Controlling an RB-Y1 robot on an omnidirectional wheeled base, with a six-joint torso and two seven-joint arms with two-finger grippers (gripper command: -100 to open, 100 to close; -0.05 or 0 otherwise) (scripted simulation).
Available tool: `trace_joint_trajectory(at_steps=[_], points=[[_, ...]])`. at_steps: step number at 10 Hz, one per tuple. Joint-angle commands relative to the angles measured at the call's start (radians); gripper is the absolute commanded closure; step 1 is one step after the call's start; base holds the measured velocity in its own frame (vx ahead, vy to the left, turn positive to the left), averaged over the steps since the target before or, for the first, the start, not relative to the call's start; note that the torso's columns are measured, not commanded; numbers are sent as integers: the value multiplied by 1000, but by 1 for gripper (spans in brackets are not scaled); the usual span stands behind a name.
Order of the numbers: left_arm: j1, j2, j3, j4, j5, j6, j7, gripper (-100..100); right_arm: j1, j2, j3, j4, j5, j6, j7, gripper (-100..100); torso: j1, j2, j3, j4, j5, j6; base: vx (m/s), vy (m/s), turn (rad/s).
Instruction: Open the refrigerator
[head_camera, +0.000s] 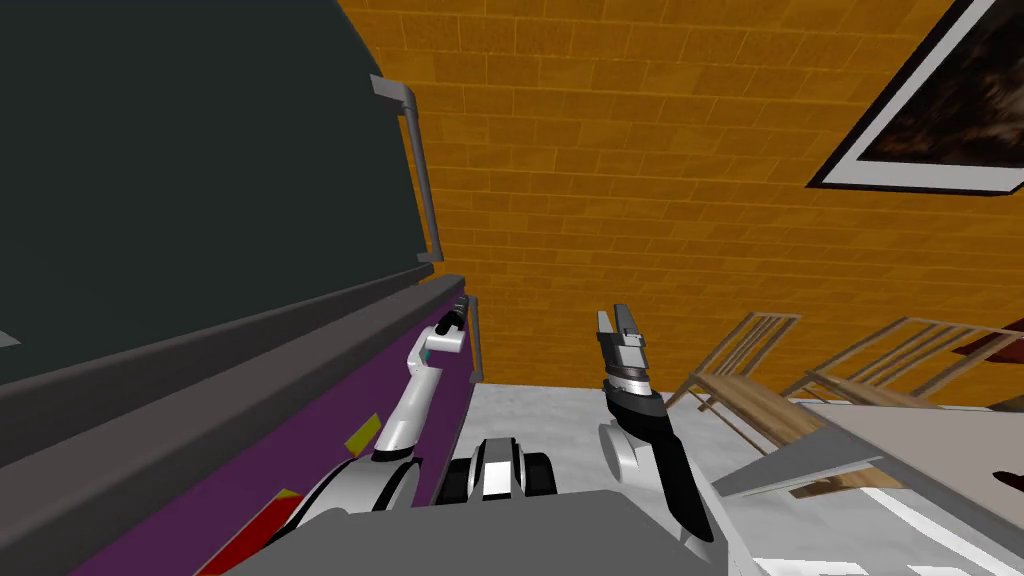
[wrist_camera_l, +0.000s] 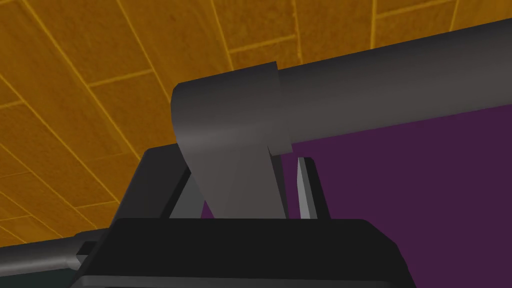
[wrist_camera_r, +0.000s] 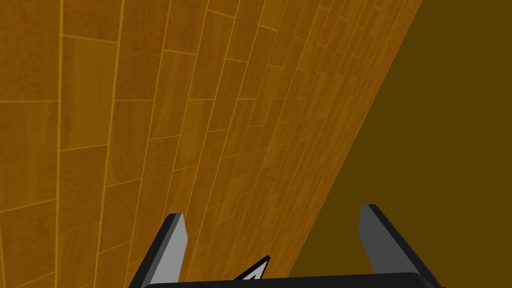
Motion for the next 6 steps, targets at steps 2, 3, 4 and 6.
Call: trace_joint_trajectory(at_steps=[2,3,4,6], points=[[-13,-17,-66,22,22,2,-10,100,0,0,0,0,0,0,0,0,1,0,0,0,0,0,-214,-152,-161],[-17,-22,-85,26,28,2,-12,100,0,0,0,0,0,0,0,0,1,-1,-1,1,0,1,-196,-127,-139],[-21,-27,-104,30,35,2,-15,100,0,0,0,0,0,0,0,0,2,-2,-1,1,0,1,-208,-146,-158],[-27,-32,-135,35,49,3,-13,100,0,0,0,0,0,0,0,0,4,-6,-3,3,0,-1,-137,-65,-137]])
